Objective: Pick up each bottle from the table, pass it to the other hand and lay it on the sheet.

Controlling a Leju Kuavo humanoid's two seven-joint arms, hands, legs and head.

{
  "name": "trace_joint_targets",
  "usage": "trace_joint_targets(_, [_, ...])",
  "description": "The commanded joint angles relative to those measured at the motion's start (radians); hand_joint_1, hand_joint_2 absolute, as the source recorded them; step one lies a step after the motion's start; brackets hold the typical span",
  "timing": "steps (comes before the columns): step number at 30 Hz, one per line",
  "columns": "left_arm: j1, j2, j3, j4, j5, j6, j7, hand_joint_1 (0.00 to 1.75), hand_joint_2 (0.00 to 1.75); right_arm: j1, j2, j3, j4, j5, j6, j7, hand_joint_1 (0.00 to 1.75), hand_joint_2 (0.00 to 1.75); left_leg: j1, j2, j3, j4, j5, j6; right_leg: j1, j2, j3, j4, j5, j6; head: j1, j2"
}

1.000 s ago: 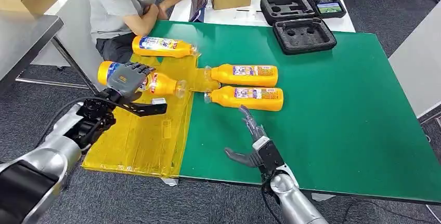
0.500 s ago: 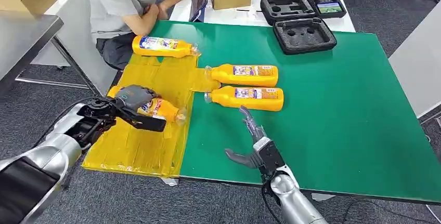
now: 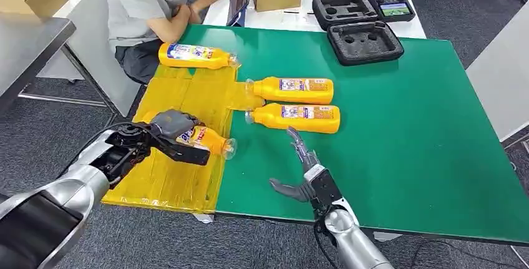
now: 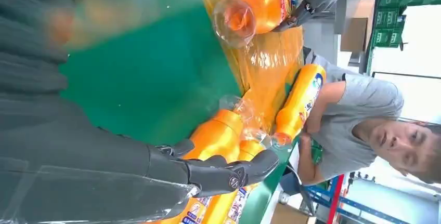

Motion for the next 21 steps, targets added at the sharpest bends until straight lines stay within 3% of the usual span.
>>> trace_joint_targets(1, [-0.014, -0.051, -0.031, 0.092, 0.012, -0.019, 0.020, 1.47, 1.75, -0.063, -0.004, 0.029, 0.057, -0.009, 0.003, 0.002, 0.00, 1.75, 0.000, 0.000, 0.003, 0.000, -0.001, 0.001, 0.000, 0.000, 0.003, -0.001, -0.001, -0.001, 0.000, 0.000])
trace_joint_targets(9, [-0.014, -0.051, -0.031, 0.092, 0.012, -0.019, 0.020, 1.47, 1.75, -0.063, -0.004, 0.029, 0.057, -0.009, 0.003, 0.002, 0.00, 1.75, 0.000, 0.001, 0.005, 0.000, -0.002, 0.001, 0.001, 0.000, 0.005, -0.001, -0.001, -0.002, 0.000, 0.000])
trace_joint_targets(10, [-0.013, -0.051, -0.031, 0.094, 0.011, -0.013, 0.036, 0.33, 1.75, -0.062, -0.004, 0.029, 0.057, -0.010, 0.001, 0.002, 0.00, 1.75, 0.000, 0.001, 0.004, 0.000, -0.001, 0.001, 0.001, 0.000, 0.004, -0.001, -0.001, -0.001, 0.000, 0.000])
trace_joint_targets(11, [-0.013, -0.051, -0.043, 0.095, 0.000, -0.007, 0.047, 0.00, 1.75, -0.062, -0.004, 0.030, 0.055, -0.011, 0.000, 0.002, 0.00, 1.75, 0.000, 0.001, 0.003, 0.000, -0.001, 0.001, 0.000, 0.000, 0.004, -0.001, -0.001, -0.001, 0.000, 0.000])
trace_joint_targets(21, [0.012, -0.030, 0.025, 0.082, 0.094, -0.017, 0.058, 0.00, 1.75, -0.066, -0.005, 0.035, 0.066, -0.018, -0.007, 0.002, 0.00, 1.75, 0.000, 0.002, 0.004, 0.000, -0.002, 0.000, 0.001, 0.001, 0.004, 0.000, -0.001, -0.002, 0.000, 0.000])
